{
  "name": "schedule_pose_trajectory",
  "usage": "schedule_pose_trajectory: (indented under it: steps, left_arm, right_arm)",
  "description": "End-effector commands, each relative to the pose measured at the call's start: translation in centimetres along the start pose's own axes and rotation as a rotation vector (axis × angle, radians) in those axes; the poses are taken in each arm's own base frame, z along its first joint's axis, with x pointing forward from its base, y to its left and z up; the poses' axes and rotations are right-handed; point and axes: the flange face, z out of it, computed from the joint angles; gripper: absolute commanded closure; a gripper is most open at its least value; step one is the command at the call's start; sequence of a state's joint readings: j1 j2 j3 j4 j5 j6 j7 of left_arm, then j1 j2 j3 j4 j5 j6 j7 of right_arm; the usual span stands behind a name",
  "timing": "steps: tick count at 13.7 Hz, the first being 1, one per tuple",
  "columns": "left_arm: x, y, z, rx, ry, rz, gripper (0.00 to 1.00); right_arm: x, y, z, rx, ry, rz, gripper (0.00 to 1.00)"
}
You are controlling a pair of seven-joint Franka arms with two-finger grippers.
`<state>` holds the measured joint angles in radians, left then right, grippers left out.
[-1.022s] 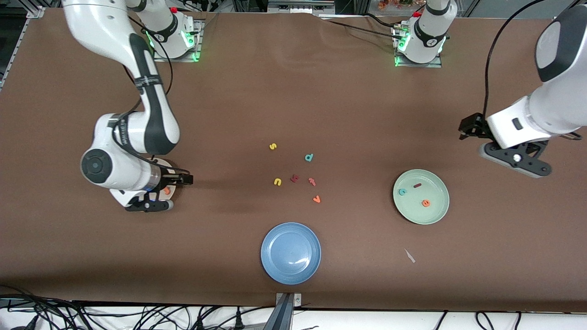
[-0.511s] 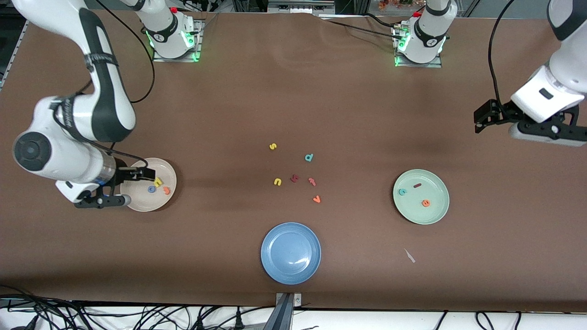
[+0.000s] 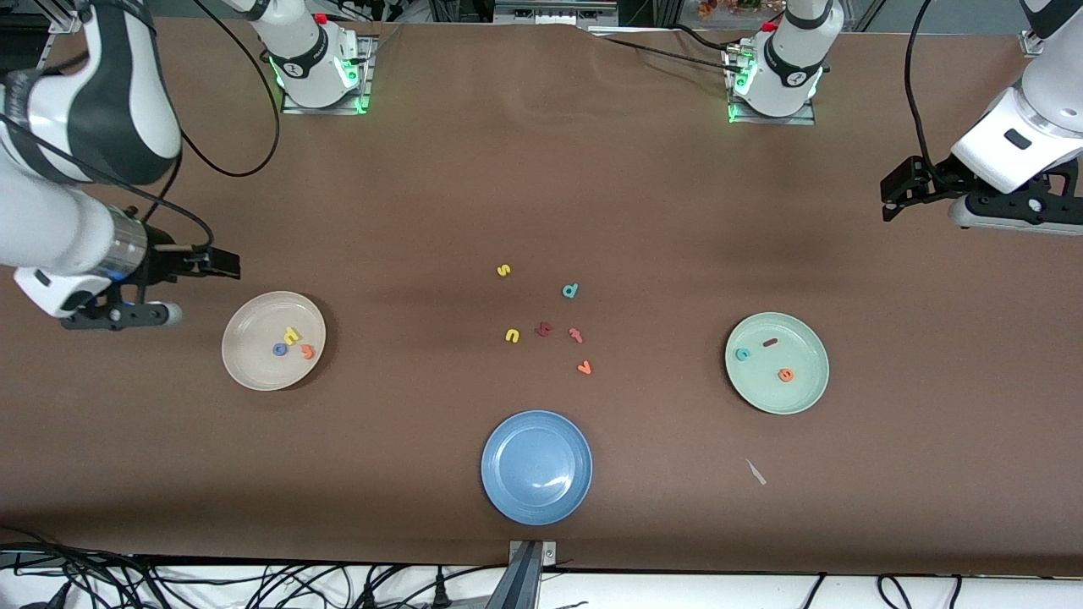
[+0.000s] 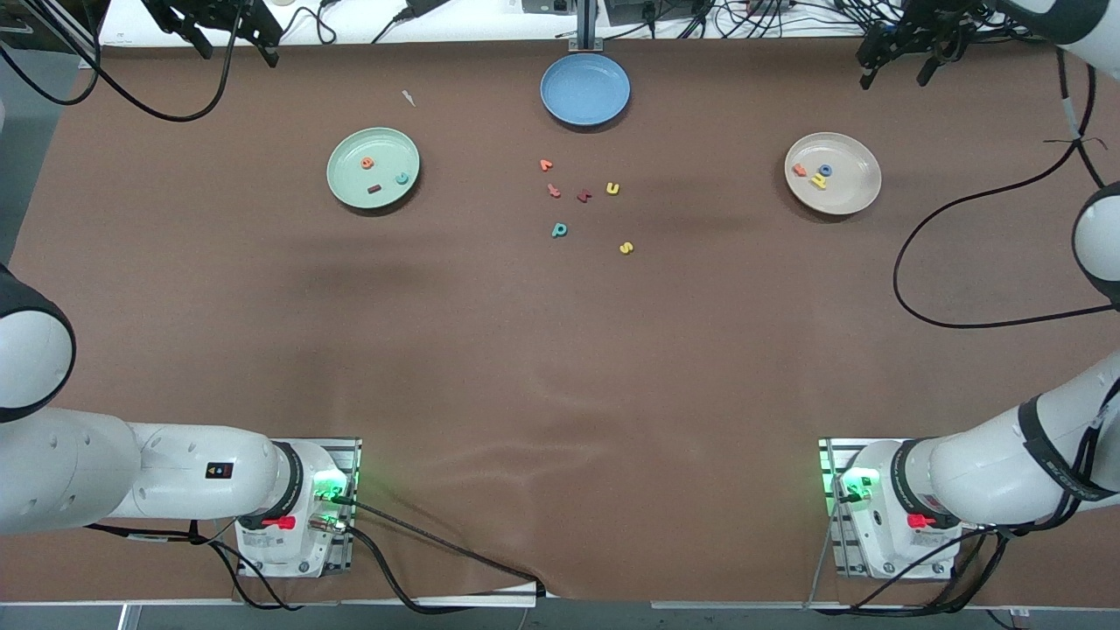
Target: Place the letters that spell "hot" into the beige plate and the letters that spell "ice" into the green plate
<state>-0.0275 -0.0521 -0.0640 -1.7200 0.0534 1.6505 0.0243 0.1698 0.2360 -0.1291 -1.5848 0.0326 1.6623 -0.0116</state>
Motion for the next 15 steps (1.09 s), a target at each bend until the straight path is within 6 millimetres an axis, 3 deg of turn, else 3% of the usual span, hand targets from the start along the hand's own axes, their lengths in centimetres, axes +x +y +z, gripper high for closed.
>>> schedule_pose_trajectory:
  steps: [1,2,5,7,14,15]
  left_arm:
    - [0.5,0.5,-0.9,-0.033,-0.032,-0.002,0.00]
    - [0.5,0.4,-0.7,-0.033,-0.035,-0.003,0.00]
    - [0.5,-0.3,-0.7,-0.071,-0.033,-0.023,0.00]
    - [0.5,-0.8,-0.7,-0.075,-0.032,-0.032,0.00]
    - [0.3,-0.8,-0.6,-0.088,-0.039,-0.037,0.00]
    - [0.2,-1.5,-0.6,-0.080,-0.043,-0.045,0.00]
  right_arm:
    - [-2.2,-0.3,-2.4,-0.017,0.008,-0.015,0.00]
    - [-2.5,-0.7,-2.9,-0.043,0.011,-0.030,0.00]
    - [-4.2,0.6,-5.7,-0.052,0.052,-0.011,0.00]
    - [-4.8,1.6,-6.6,-0.038,0.059,0.007,0.00]
    - [-5.8,1.0,-7.3,-0.038,0.041,-0.014,0.00]
    - [-5.7,1.1,-7.3,-0.040,0.041,-0.012,0.00]
